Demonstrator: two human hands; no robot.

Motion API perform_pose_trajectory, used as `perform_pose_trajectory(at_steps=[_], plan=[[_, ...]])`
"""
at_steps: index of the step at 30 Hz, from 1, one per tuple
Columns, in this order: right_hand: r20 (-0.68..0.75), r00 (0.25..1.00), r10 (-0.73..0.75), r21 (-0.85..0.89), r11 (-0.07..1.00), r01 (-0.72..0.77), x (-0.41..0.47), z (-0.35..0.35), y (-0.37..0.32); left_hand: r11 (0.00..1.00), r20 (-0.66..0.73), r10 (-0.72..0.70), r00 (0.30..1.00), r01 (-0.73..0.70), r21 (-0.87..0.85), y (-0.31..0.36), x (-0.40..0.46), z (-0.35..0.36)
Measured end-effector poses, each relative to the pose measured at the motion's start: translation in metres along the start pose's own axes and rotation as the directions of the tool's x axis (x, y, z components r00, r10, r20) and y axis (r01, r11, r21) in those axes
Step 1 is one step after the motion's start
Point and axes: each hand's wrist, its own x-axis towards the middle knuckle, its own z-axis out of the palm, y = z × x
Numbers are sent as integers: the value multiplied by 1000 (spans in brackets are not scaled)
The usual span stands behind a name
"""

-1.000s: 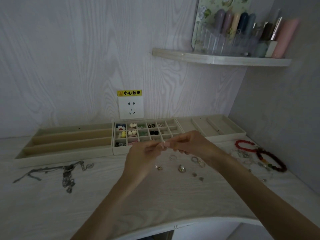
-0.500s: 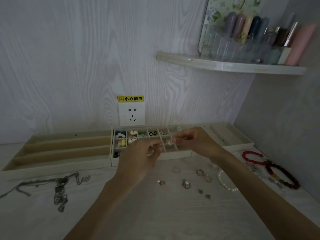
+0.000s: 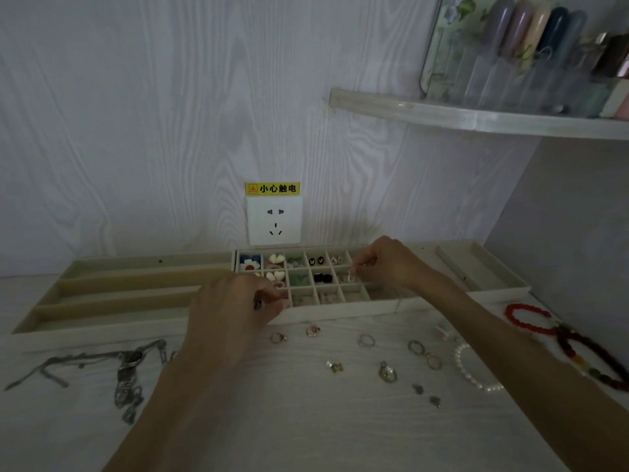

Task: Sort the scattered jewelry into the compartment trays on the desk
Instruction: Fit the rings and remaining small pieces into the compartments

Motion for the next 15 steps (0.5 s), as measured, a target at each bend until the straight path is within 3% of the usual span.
perform_pose_trajectory(at_steps=[15], plan=[[-146,989,0,-300,953,-44,-2,16,-15,1000,-12,18,1000,-18,-1,2,-2,3]])
